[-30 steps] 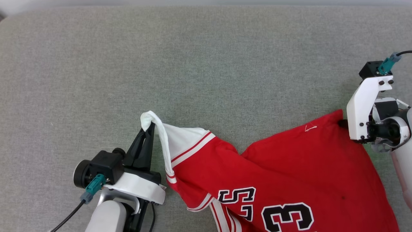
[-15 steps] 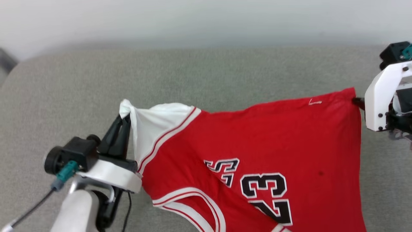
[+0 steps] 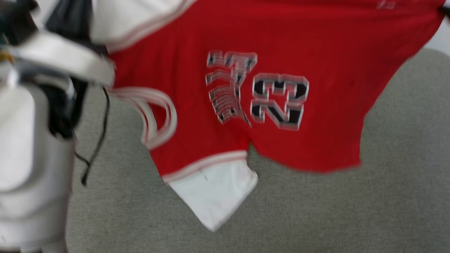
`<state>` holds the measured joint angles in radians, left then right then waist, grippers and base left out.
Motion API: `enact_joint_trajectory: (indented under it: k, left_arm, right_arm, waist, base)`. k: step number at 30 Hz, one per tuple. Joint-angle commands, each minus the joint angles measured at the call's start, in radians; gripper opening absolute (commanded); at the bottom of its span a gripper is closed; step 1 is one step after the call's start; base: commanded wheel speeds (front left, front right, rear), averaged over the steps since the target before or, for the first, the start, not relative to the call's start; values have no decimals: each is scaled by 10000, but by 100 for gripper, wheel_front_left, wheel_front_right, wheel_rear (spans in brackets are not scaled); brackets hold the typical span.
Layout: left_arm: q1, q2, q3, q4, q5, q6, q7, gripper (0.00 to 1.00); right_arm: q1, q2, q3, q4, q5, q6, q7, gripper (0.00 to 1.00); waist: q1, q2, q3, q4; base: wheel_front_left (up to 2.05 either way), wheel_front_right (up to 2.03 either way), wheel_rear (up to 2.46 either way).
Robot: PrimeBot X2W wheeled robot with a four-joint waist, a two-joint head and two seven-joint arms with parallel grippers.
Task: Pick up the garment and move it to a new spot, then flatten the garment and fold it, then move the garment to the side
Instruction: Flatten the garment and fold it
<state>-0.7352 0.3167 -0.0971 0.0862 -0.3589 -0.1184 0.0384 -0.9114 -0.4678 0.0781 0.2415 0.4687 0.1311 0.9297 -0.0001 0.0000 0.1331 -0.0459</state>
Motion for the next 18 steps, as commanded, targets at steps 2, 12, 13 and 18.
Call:
enact_joint_trajectory:
  k: [2, 12, 13, 18]
  left_arm:
    - [-1200, 150, -14, 642, 55, -1, 180, 0]
    - [-6563, 693, 266, 3201, 586, 410, 186, 0]
    - [-6936, 700, 288, 3355, 614, 456, 161, 0]
    - [-8768, 915, 181, 3831, 1009, 672, -93, 0]
  right_arm:
    - [-707, 65, -121, 121, -161, -7, -311, 0]
    - [-4355, 470, -129, 1002, -749, -10, -3407, 0]
    - [-4671, 509, -99, 1131, -808, -10, -3787, 0]
    - [-6301, 644, 192, 1900, -858, -10, -5502, 0]
  waist:
    - [1, 0, 754, -125]
    - [1, 0, 3564, -737]
    - [1, 0, 3830, -788]
    - [1, 0, 5097, -1042]
  base:
    - [0, 0, 0]
    - [0, 0, 0]
    - [0, 0, 0]
    - [0, 0, 0]
